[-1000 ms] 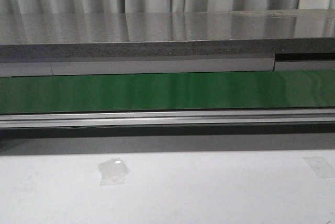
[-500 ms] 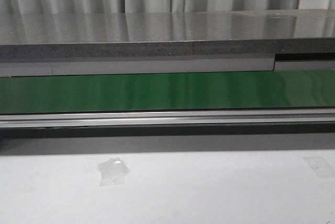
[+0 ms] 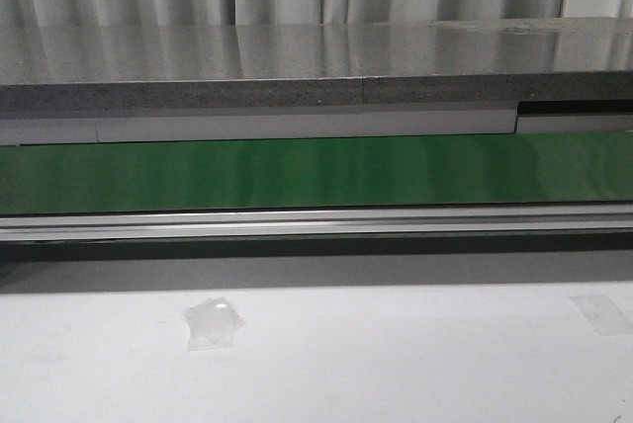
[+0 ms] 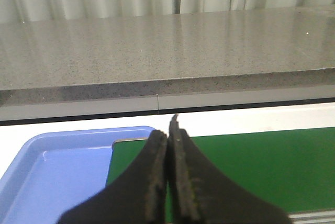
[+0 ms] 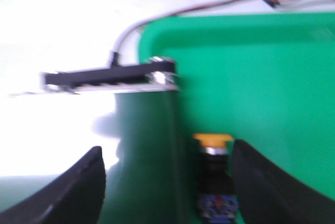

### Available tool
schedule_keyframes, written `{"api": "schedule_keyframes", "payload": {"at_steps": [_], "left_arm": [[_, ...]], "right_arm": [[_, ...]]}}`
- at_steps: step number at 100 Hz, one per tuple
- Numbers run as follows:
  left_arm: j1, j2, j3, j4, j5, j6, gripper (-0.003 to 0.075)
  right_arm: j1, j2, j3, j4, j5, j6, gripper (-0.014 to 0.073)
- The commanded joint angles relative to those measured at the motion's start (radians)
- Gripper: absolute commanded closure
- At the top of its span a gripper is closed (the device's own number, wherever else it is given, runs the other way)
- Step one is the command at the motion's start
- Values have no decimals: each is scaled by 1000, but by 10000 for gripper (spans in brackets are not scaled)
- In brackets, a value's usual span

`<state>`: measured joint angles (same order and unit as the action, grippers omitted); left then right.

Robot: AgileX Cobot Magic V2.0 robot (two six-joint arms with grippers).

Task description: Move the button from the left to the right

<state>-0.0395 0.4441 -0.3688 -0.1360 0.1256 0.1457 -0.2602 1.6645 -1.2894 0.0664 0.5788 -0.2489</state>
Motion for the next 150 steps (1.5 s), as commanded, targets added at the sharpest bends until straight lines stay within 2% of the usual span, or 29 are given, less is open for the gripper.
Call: {"api": "schedule_keyframes", "payload": {"at_steps": [1, 33, 60, 89, 100, 122, 142, 150], "left_arm": [[-8, 5, -29, -9, -85, 0, 740], [-8, 5, -29, -9, -85, 0, 740], [-8, 5, -29, -9, -85, 0, 740], [-8, 5, -29, -9, -85, 0, 740], [-8, 5, -29, -9, -85, 0, 740], [-8, 5, -29, -9, -85, 0, 740], [-8, 5, -29, -9, -85, 0, 740], [-8, 5, -29, -9, -85, 0, 740]], "right_arm": [[40, -85, -29, 16, -60, -5, 83], [159, -304, 94, 55, -158, -5, 83], [217, -561, 344, 55, -302, -5, 83], [220, -875, 615, 55, -463, -5, 85], [220, -994, 687, 57, -447, -5, 85], [220, -1176, 782, 102, -315, -5, 85], [220, -1275, 796, 123, -273, -5, 88], [220, -1288, 796, 123, -273, -5, 123]]}}
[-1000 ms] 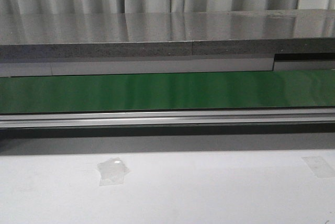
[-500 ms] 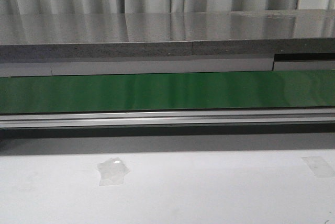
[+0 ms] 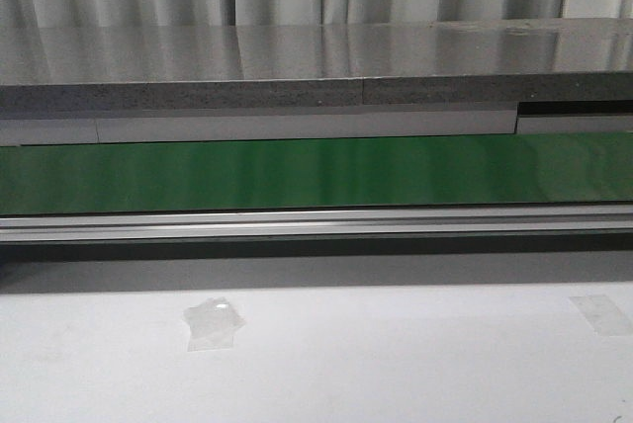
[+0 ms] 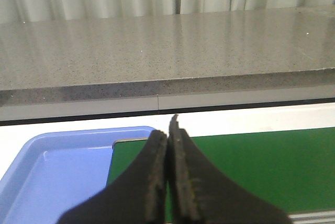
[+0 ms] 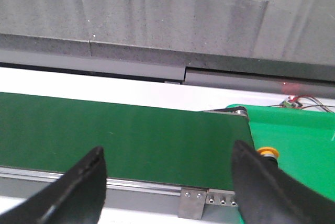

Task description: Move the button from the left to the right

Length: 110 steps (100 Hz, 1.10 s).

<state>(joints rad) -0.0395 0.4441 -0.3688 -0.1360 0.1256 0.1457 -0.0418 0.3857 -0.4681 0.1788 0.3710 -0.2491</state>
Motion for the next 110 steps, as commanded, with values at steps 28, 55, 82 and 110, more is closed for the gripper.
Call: {"api": "schedule_keyframes", "payload": {"at_steps": [28, 55, 82, 110], "left_arm": [[-8, 5, -29, -9, -85, 0, 740], [-8, 5, -29, -9, -85, 0, 740], [-8, 5, -29, -9, -85, 0, 740], [-8, 5, -29, -9, -85, 0, 740]], "right_arm": [[1, -9, -25, 10, -63, -5, 443], [1, -9, -25, 10, -63, -5, 662], [1, -9, -25, 10, -63, -5, 661], [1, -9, -25, 10, -63, -5, 661]]}}
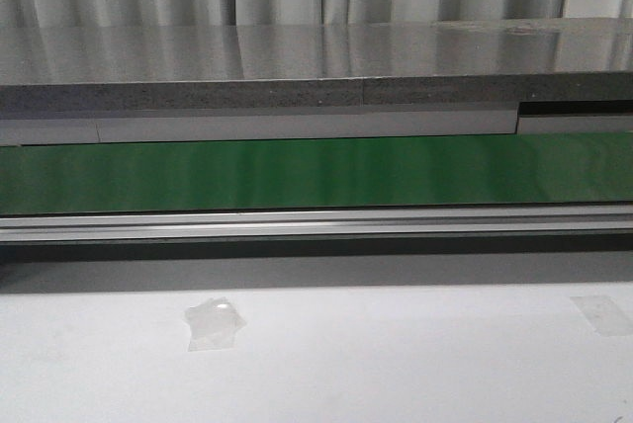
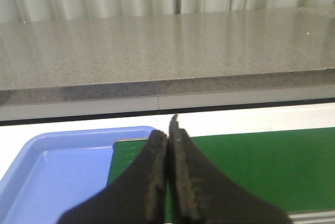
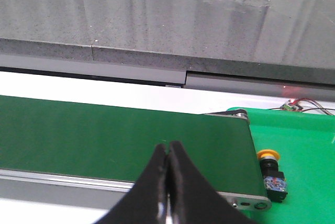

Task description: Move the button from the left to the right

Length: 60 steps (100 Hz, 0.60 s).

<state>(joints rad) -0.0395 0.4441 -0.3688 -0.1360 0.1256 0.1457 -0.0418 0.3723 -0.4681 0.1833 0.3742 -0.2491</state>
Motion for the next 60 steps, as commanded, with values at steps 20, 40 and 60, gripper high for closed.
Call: {"api": "schedule_keyframes", "payload": {"at_steps": [20, 40, 60], "left_arm": [[-8, 5, -29, -9, -85, 0, 740], [-8, 5, -29, -9, -85, 0, 740], [-8, 5, -29, -9, -85, 0, 740]], "right_arm": [[4, 4, -25, 16, -93, -5, 661], [34, -9, -23, -8, -105, 22, 661], [139, -96, 53, -160, -161, 176, 661]]}}
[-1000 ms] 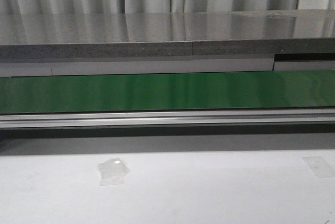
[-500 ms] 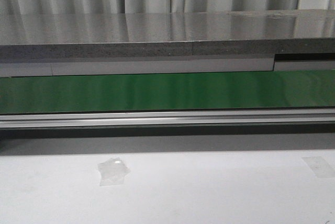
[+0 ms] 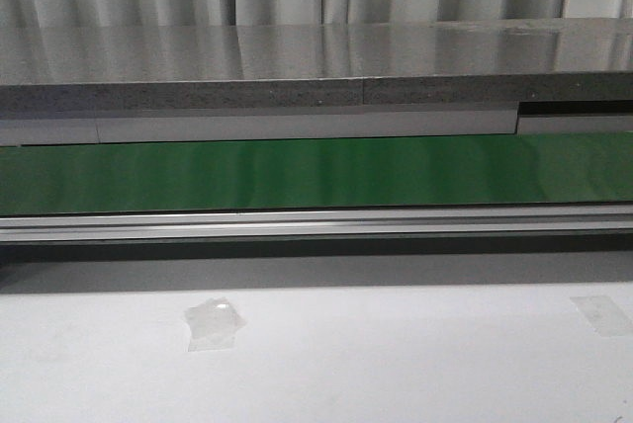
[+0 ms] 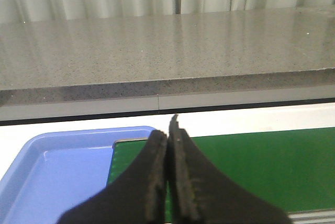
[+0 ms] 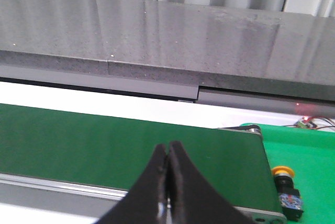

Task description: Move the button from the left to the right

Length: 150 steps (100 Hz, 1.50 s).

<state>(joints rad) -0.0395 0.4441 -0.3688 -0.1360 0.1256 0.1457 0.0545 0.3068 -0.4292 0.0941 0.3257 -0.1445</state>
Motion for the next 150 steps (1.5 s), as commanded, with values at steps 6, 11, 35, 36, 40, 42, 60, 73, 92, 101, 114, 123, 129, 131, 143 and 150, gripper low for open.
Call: {"api": "schedule_keyframes", "payload": {"at_steps": [6, 11, 35, 36, 40, 42, 60, 73, 92, 101, 114, 123, 129, 131, 143, 150], "left_arm": [[-8, 5, -29, -9, -85, 0, 740], [-8, 5, -29, -9, -85, 0, 740], [-8, 5, -29, -9, -85, 0, 740], [-8, 5, -29, -9, -85, 0, 740], [-8, 5, -29, -9, -85, 0, 740], [-8, 5, -29, -9, -85, 0, 740], [-8, 5, -29, -9, -85, 0, 740], [-8, 5, -29, -9, -86, 0, 740], [-8, 5, -29, -9, -86, 0, 740], [-8, 5, -29, -9, -86, 0, 740], [-8, 5, -29, -9, -86, 0, 740], [-8, 5, -29, -9, -86, 0, 740], [-8, 5, -29, -9, -86, 0, 740], [-8, 5, -29, -9, -86, 0, 740], [-8, 5, -29, -9, -86, 0, 740], [-8, 5, -29, -9, -86, 0, 740]], "right_arm": [[71, -58, 57, -87, -144, 98, 661], [85, -81, 97, -87, -176, 102, 661], [93, -197, 295, -87, -296, 122, 661], [93, -201, 304, -87, -297, 126, 661], [93, -226, 324, -87, -297, 136, 661], [93, -239, 335, -87, -297, 139, 661], [93, -341, 407, -87, -299, 145, 661], [93, -336, 436, -87, -316, 145, 661], [93, -336, 442, -85, -318, 145, 661], [93, -336, 442, -85, -316, 145, 661], [93, -336, 442, -85, -316, 145, 661], [93, -336, 442, -85, -316, 145, 661], [93, -336, 442, -85, -316, 145, 661], [93, -336, 442, -85, -316, 145, 661], [93, -336, 442, -85, -316, 145, 661], [93, -336, 442, -85, -316, 145, 661]]}}
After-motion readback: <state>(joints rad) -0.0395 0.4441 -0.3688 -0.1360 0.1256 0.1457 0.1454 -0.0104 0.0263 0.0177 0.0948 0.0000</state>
